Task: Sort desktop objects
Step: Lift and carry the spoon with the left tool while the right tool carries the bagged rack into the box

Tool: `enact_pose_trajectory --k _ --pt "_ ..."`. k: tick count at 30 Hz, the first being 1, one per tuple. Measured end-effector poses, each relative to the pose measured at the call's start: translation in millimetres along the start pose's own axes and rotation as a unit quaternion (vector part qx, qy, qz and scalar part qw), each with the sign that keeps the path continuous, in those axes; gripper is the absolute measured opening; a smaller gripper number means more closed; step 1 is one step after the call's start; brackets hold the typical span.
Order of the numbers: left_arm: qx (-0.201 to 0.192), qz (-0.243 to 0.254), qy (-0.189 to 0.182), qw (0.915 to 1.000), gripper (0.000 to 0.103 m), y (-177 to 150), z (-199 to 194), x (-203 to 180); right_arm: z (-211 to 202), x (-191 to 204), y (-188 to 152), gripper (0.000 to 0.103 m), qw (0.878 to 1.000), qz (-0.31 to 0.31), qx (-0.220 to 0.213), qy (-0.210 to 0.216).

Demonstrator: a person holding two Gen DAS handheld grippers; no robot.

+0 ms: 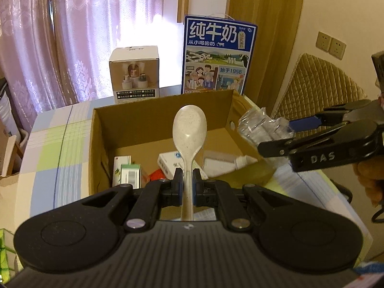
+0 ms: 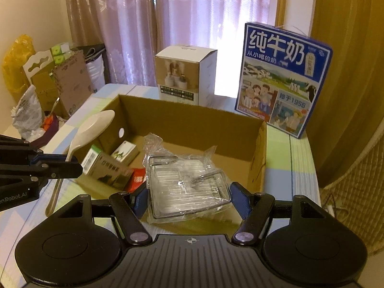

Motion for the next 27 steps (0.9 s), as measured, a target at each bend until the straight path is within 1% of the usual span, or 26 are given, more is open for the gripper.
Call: enact_pose_trajectory --k 6,13,20,25,27 --pt "0.002 -0.004 -0.006 1.0000 0.004 17.6 21.3 8.2 17.8 -9.9 14.6 0.067 1.000 -0.001 0.000 -0.009" --pt "0.000 -0.018 -0.011 0.9998 0.004 34.7 45.7 17.2 38.7 -14.9 23.4 0.067 1.000 0.004 0.006 -0.007" --pt "0.004 -0.042 -0.012 0.9991 0.004 39.6 69.6 31.1 57.5 -16.3 22.3 0.067 1.000 0.009 0.011 -0.008" --pt "-0.004 -0.060 -0.012 0.9981 0.005 40.4 81.4 42.3 65.6 -17.3 19.4 0.067 1.000 0.012 0.017 -0.009" --pt "-0.005 -0.069 -0.006 0.9976 0.008 39.0 84.9 47.0 66.6 -18.0 17.4 0.067 1.000 0.014 0.018 -0.009"
Point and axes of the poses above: each gripper's, at about its wrist camera, not at the fingertips, and z roughly the way its jaws point, x to its left, y to its top, the point moved 6 cm from there along z, roughly the way its jaws point
